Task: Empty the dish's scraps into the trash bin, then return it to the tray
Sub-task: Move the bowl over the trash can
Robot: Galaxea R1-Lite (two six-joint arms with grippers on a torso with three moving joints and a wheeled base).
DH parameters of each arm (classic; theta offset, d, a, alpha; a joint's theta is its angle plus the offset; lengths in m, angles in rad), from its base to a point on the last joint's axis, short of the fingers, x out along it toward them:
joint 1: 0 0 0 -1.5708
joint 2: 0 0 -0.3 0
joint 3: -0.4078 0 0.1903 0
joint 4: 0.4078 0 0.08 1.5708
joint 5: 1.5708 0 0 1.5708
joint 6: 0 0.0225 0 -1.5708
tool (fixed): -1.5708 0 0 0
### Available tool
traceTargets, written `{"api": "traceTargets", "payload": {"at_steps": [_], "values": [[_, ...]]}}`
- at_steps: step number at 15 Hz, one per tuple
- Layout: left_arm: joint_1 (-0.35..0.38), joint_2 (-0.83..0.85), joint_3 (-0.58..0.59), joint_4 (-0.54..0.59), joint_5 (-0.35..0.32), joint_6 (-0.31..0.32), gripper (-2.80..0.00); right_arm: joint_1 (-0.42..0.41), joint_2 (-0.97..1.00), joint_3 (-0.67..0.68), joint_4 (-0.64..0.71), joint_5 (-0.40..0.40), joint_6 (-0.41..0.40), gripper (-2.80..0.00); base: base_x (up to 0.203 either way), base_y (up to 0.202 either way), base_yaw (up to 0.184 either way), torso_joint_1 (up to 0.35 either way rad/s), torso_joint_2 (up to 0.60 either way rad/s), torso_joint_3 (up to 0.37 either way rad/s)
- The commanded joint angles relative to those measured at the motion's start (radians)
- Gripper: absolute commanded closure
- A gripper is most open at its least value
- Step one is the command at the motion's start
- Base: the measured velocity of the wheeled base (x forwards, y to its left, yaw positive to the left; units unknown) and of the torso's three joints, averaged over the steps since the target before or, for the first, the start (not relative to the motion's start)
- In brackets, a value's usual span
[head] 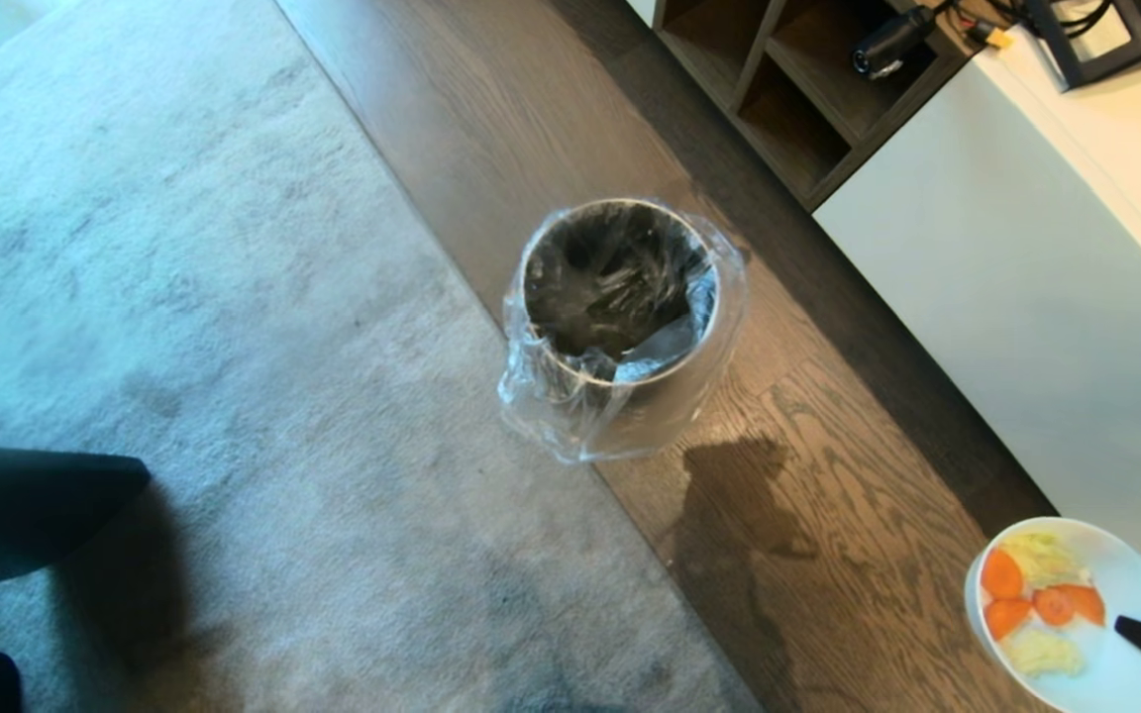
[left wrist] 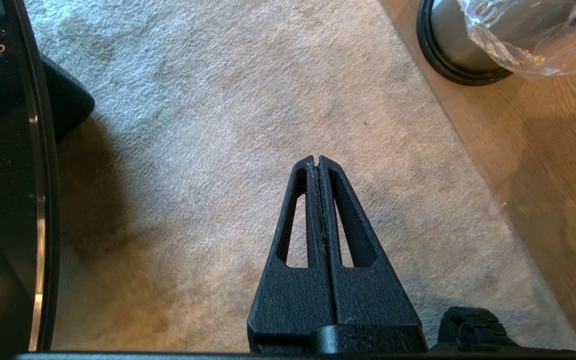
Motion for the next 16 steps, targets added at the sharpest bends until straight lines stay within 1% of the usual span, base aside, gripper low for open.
{"api": "traceTargets", "payload": {"at_steps": [1,3,5,6,8,11,13,15,16], "values": [[0.0,0.0,0.0,0.0,0.001,0.0,0.0,0.001,0.0,0.0,-0.001,-0.001,-0.011,0.0,0.0,0.0,0.0,0.007,0.0,-0.059],[0.0,0.0,0.0,0.0,0.003,0.0,0.0,0.001,0.014,-0.024,-0.008,-0.001,-0.01,0.0,0.0,0.0,0.0,0.0,0.0,-0.017],[0.0,0.0,0.0,0.0,0.001,0.0,0.0,0.004,0.035,-0.081,-0.007,0.001,-0.009,0.0,0.0,0.0,0.0,0.0,0.0,0.0],[0.0,0.0,0.0,0.0,0.001,0.0,0.0,0.019,0.061,-0.121,-0.007,0.001,-0.01,0.0,0.0,0.0,0.0,0.0,0.0,0.0],[0.0,0.0,0.0,0.0,0.001,0.0,0.0,0.053,0.124,-0.216,-0.008,0.0,-0.029,0.0,0.0,0.0,0.0,0.0,0.0,0.0],[0.0,0.0,0.0,0.0,0.001,0.0,0.0,0.109,0.24,-0.37,-0.011,-0.004,-0.097,0.0,0.0,0.0,0.0,0.0,0.0,0.0],[0.0,0.0,0.0,0.0,0.001,0.0,0.0,0.17,0.315,-0.464,-0.012,-0.009,-0.115,0.0,0.0,0.0,0.0,0.0,0.0,0.0],[0.0,0.0,0.0,0.0,0.001,0.0,0.0,0.21,0.383,-0.535,-0.015,-0.013,-0.127,0.0,0.0,0.0,0.0,0.0,0.0,0.0],[0.0,0.0,0.0,0.0,0.001,0.0,0.0,0.224,0.419,-0.574,-0.023,-0.014,-0.146,0.0,0.0,0.0,0.0,0.0,0.0,0.0]]}}
